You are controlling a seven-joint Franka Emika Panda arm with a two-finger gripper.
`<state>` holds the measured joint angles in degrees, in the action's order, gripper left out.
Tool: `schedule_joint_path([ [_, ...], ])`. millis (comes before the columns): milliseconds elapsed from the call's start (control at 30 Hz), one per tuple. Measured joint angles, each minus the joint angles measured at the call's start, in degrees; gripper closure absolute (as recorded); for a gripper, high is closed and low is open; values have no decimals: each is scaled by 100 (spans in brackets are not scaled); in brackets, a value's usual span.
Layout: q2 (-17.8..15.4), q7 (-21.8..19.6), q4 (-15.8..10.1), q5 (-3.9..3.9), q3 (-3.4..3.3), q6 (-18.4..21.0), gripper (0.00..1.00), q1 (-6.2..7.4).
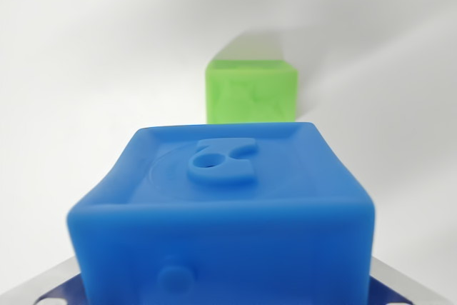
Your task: Stack cube
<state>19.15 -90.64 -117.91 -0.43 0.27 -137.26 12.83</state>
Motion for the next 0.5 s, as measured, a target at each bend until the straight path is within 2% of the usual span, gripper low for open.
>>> schedule_joint_path([
  [233, -16, 176, -22, 1, -1, -2, 100, -95],
  [500, 280, 180, -63, 1, 6, -293, 100, -94],
])
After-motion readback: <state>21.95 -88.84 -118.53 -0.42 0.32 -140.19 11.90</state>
